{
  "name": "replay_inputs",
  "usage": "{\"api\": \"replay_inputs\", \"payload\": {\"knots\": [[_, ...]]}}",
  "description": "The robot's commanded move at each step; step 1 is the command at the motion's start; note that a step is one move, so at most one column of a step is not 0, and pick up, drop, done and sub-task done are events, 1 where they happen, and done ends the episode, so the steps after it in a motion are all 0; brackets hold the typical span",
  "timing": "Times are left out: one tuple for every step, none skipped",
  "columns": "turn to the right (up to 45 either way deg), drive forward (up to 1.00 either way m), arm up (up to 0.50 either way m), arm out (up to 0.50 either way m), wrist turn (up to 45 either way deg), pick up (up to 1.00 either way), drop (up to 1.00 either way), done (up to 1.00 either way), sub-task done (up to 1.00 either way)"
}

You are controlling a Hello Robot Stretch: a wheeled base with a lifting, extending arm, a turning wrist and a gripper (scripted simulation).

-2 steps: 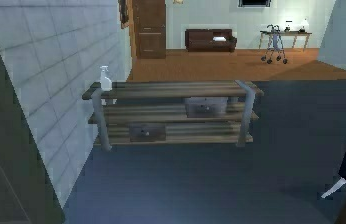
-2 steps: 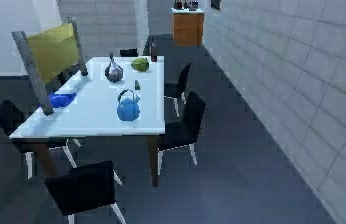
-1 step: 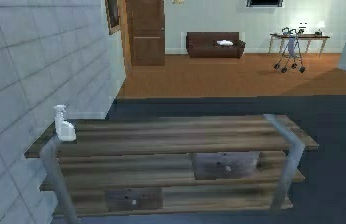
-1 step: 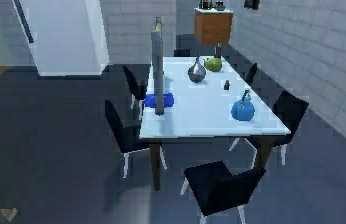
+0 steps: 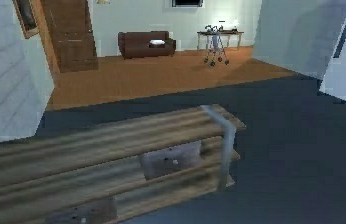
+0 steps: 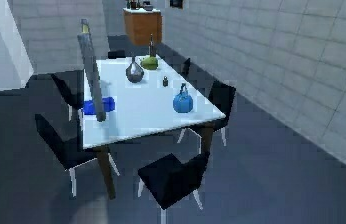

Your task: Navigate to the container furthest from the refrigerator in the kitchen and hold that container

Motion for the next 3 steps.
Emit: {"api": "replay_inputs", "payload": {"knots": [[0.0, 0.55, 0.00, 0.00, 0.0, 0.00, 0.00, 0.00, 0.00], [-45.0, 0.00, 0.00, 0.00, 0.0, 0.00, 0.00, 0.00, 0.00], [-45.0, 0.00, 0.00, 0.00, 0.0, 0.00, 0.00, 0.00, 0.00]]}}
